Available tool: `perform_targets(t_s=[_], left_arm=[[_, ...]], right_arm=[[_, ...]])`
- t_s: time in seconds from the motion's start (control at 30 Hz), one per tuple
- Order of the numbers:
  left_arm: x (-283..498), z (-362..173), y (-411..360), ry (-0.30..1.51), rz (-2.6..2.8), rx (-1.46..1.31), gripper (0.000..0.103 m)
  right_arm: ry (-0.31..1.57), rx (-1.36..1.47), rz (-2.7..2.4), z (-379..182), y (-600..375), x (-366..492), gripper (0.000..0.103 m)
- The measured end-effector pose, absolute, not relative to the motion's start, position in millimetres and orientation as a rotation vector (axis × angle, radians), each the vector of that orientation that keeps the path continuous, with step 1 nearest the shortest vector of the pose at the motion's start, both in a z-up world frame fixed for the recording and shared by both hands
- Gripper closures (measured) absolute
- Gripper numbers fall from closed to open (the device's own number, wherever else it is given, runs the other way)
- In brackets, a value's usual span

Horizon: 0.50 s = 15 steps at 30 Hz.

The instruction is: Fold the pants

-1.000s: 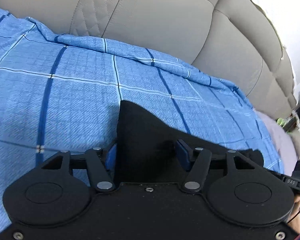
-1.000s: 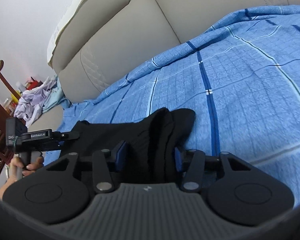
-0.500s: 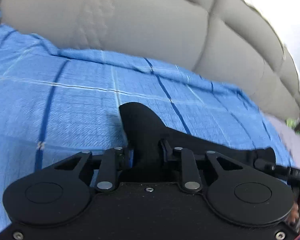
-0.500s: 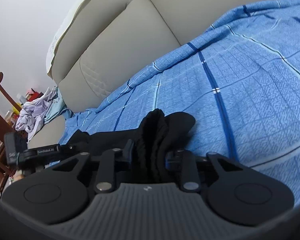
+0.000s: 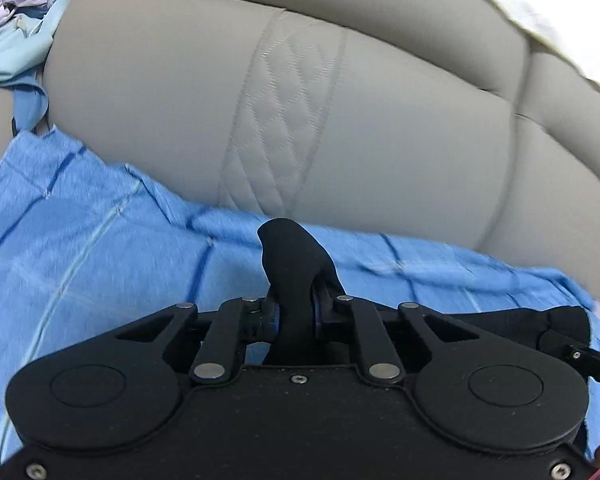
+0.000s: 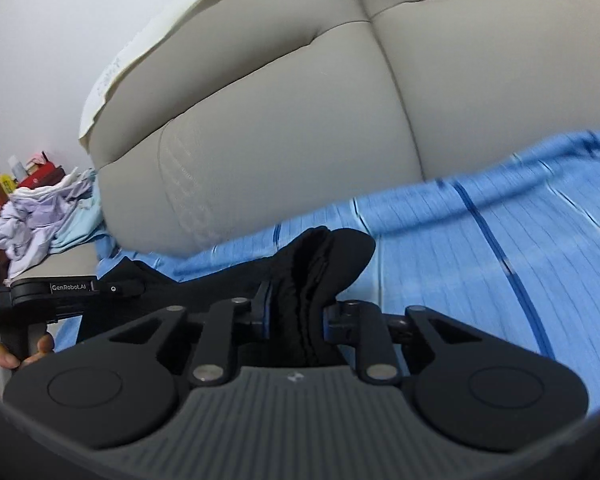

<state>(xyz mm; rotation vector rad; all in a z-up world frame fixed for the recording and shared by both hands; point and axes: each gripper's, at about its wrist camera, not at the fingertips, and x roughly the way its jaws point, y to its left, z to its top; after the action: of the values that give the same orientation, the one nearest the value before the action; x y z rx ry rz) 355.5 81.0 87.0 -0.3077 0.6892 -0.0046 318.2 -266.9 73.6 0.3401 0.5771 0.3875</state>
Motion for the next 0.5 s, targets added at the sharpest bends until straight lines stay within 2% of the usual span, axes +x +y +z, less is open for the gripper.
perform_targets(t_s=[0.23,0.33,0.37,0.4,0.43,0.47,0.5], left_arm=[[405.3,51.2,86.8,0.752,0.081,-0.258,0.086],[406.5,35.8,85.6,0.754,0.089,-0.232,0.077],[406.2,34.0,85.6,0.753,0.091,-0.226,0.07],[404.7,33.7,85.5,0.753,0.097,-0.221,0.063],[402.5,35.7,84.8,0.756,0.111,-0.215,0.049],[399.6,38.3,84.4,0.759,0.13,-0.207,0.041],[394.0,41.8,83.4,0.754,0.154,-0.193,0.026]], right_arm=[[0.629,0.274,0.351,56.8,-242.1,380.7,0.076],[0.644,0.247,0.335,44.6,-240.8,385.9,0.071],[0.646,0.247,0.333,41.6,-242.1,386.3,0.067],[0.649,0.247,0.331,39.9,-244.1,386.5,0.05],[0.651,0.242,0.318,40.3,-245.5,385.2,0.039],[0.647,0.232,0.309,43.1,-245.9,381.9,0.026],[0.64,0.21,0.293,46.5,-245.1,376.9,0.018]])
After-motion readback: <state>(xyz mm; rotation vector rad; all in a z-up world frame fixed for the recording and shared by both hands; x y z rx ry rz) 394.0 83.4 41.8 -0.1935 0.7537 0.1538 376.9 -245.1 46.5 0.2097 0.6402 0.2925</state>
